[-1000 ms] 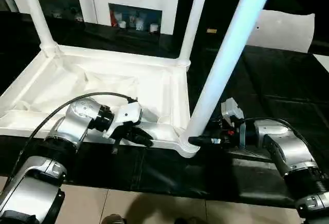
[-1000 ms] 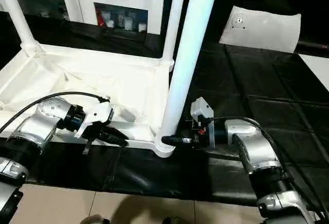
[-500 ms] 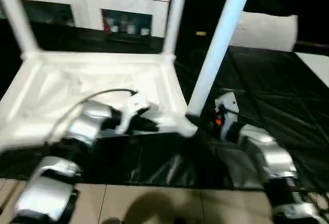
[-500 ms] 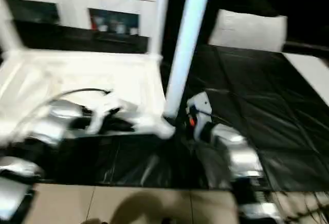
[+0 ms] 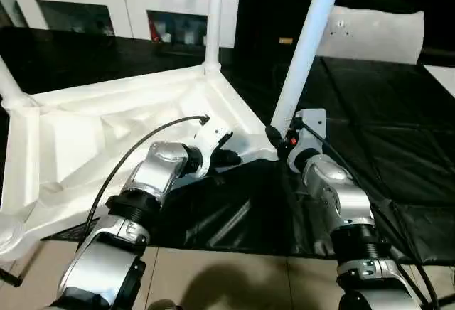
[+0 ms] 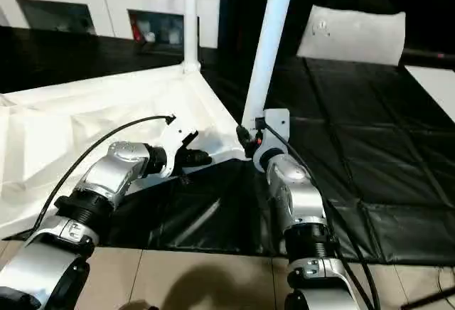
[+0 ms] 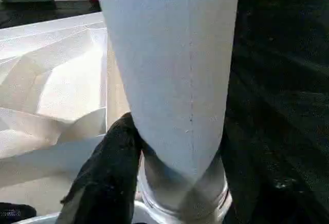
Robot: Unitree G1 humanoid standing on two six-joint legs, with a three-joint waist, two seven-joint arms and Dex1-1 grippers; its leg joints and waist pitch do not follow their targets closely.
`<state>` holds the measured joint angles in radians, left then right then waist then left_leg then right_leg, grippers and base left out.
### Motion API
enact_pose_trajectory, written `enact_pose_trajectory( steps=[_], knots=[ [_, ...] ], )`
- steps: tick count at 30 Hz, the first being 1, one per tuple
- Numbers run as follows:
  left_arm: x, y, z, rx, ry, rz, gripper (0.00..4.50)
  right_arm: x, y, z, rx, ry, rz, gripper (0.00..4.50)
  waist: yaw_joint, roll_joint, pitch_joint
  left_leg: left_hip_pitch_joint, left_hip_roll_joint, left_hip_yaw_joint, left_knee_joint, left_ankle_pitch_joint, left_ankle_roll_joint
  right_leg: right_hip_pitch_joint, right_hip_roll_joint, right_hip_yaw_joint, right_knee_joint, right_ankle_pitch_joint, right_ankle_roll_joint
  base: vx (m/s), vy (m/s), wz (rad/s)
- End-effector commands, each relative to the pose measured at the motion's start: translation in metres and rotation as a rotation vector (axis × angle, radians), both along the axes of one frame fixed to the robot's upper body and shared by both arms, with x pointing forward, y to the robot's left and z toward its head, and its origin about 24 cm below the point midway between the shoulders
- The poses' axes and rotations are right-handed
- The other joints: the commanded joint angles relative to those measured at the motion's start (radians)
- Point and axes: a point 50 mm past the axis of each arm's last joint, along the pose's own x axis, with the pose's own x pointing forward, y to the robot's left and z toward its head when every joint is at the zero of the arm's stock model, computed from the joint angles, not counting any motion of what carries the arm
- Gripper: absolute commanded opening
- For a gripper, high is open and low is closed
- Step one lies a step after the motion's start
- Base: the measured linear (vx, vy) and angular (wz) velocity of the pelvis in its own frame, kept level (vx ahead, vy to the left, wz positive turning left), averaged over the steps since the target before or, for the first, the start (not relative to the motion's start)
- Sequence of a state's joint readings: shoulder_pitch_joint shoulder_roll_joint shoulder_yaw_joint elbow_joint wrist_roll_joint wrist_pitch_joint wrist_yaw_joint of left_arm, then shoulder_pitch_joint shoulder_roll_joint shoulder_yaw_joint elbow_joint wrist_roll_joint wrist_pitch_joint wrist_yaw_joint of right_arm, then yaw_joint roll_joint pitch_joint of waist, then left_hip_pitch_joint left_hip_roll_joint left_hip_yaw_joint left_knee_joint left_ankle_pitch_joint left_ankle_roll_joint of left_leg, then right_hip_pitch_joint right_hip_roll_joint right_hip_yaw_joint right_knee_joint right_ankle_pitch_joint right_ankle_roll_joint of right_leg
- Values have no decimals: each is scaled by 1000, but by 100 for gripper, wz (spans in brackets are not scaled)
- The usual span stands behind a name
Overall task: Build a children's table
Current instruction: Rotate leg to tighten
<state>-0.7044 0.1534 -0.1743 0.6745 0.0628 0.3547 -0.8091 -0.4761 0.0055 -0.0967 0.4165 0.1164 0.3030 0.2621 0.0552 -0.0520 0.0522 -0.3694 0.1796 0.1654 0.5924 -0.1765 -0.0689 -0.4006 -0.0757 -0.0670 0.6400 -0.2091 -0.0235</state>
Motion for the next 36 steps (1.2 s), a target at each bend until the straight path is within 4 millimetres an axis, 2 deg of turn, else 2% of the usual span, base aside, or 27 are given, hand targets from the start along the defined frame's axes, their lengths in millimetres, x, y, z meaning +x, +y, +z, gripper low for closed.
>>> enact_pose_trajectory(
  steps=[1, 2, 3, 4, 5, 6, 8, 10, 11, 13, 15, 16, 17, 18, 19, 20, 21, 23, 27, 29, 32, 35, 36],
  knots=[
    [10, -11, 30, -84, -161, 44, 0, -19, 55, -7, 104, 35, 282, 261, -5, -4, -63, 6, 48, -12, -69, -144, 51, 60, -68, 48, -87, -133, -179, 0, 0, 0],
    [7, -6, 28, -66, -162, 11, 0, -20, 49, -6, 96, 20, 290, 270, -19, -3, -64, 0, 47, -14, -72, -176, 56, 64, -72, 48, -91, -152, -176, 0, 0, 0],
    [6, -4, 27, -57, -162, 2, 0, -21, 47, -6, 92, 15, 291, 270, -24, -1, -66, 0, 50, -16, -72, -170, 56, 64, -74, 48, -91, -144, -181, 0, 0, 0],
    [4, 0, 25, -46, -159, -28, 0, -23, 42, -5, 89, 1, 310, 300, -26, 0, -69, 2, 53, -16, -70, -153, 57, 63, -75, 48, -90, -121, -189, 0, 0, 0],
    [0, 5, 21, -25, -163, -79, 0, -26, 33, -3, 81, -22, 342, 303, -27, -3, -70, 1, 53, -11, -66, -114, 71, 59, -71, 52, -84, -44, -207, 0, 0, 0],
    [-3, 10, 19, -7, -168, -131, 0, -29, 25, -1, 67, -50, 373, 303, -23, -3, -70, 3, 52, -9, -64, -80, 87, 61, -68, 50, -78, 10, -220, 0, 0, 0],
    [-6, 15, 16, 11, -159, -174, 0, -31, 15, 0, 55, -69, 403, 315, -19, -5, -67, 5, 52, -4, -62, -77, 104, 58, -70, 54, -78, 30, -226, 0, 0, 0],
    [-9, 19, 14, 21, -146, -217, 0, -33, 5, 2, 47, -85, 433, 344, -14, -6, -64, 5, 52, -1, -63, -99, 102, 56, -73, 55, -83, -14, -222, 0, 0, 0],
    [-11, 23, 13, 32, -133, -246, 0, -35, -3, 4, 35, -94, 455, 344, -10, -3, -62, 7, 51, -1, -64, -125, 91, 55, -72, 54, -88, -58, -215, 0, 0, 0],
    [-13, 27, 12, 44, -123, -270, 0, -37, -12, 7, 20, -107, 486, 348, -5, -5, -61, 9, 53, -2, -65, -142, 78, 54, -73, 55, -90, -93, -205, 0, 0, 0],
    [-15, 35, 9, 82, -119, -315, 0, -43, -27, 13, 2, -130, 565, 375, -2, -6, -59, 8, 54, -2, -67, -159, 66, 52, -74, 55, -92, -129, -199, 0, 0, 0],
    [-15, 35, 9, 82, -119, -315, 0, -43, -27, 13, 2, -130, 565, 384, 2, -9, -60, 8, 54, -3, -67, -167, 66, 55, -74, 55, -95, -143, -188, 0, 0, 0],
    [-16, 41, 7, 108, -109, -346, 0, -49, -35, 18, -7, -137, 626, 387, 2, -9, -59, 7, 54, -3, -67, -166, 65, 54, -74, 56, -94, -147, -185, 0, 0, 0],
    [-16, 41, 7, 108, -109, -346, 0, -49, -35, 18, -7, -137, 626, 393, 6, -7, -60, 9, 55, -3, -66, -165, 68, 55, -75, 56, -95, -143, -180, 0, 0, 0],
    [-17, 42, 7, 115, -107, -356, 0, -51, -38, 20, -10, -138, 642, 393, 3, -8, -59, 6, 54, -4, -68, -164, 66, 52, -73, 55, -94, -141, -183, 0, 0, 0],
    [-19, 44, 6, 118, -99, -382, 0, -53, -42, 21, -23, -137, 671, 411, 3, -8, -59, 7, 53, -4, -68, -171, 63, 52, -74, 54, -95, -153, -183, 0, 0, 0],
    [-19, 44, 6, 118, -99, -382, 0, -53, -42, 21, -23, -137, 671, 423, 4, -11, -58, 7, 53, -4, -67, -181, 60, 53, -74, 54, -98, -171, -178, 0, 0, 0],
    [-26, 50, 5, 109, -69, -490, 0, -61, -55, 24, -72, -119, 754, 441, 4, -16, -59, 7, 53, -4, -66, -178, 65, 54, -75, 54, -100, -180, -176, 0, 0, 0],
    [-31, 53, 4, 113, -51, -575, 0, -65, -64, 24, -103, -95, 796, 441, 7, -15, -59, 8, 54, -3, -65, -173, 72, 49, -74, 54, -97, -165, -188, 0, 0, 0],
    [-34, 54, 4, 115, -36, -631, 0, -65, -68, 22, -128, -81, 801, 441, 9, -16, -56, 12, 56, -3, -67, -200, 61, 46, -75, 53, -101, -217, -184, 0, 0, 0],
    [-37, 53, 5, 118, -30, -691, 0, -61, -72, 20, -173, -76, 801, 441, 10, -17, -55, 13, 56, -3, -69, -219, 45, 43, -77, 53, -104, -257, -176, 0, 0, 0],
    [-35, 52, 7, 125, -52, -705, 0, -60, -70, 19, -196, -82, 822, 441, 11, -18, -55, 13, 56, -4, -69, -223, 39, 44, -77, 53, -104, -250, -176, 0, 0, 0],
    [-31, 52, 8, 149, -89, -687, 0, -60, -69, 18, -202, -84, 827, 441, 11, -22, -57, 12, 57, -4, -68, -220, 42, 45, -77, 53, -102, -241, -175, 0, 0, 0]
  ],
)
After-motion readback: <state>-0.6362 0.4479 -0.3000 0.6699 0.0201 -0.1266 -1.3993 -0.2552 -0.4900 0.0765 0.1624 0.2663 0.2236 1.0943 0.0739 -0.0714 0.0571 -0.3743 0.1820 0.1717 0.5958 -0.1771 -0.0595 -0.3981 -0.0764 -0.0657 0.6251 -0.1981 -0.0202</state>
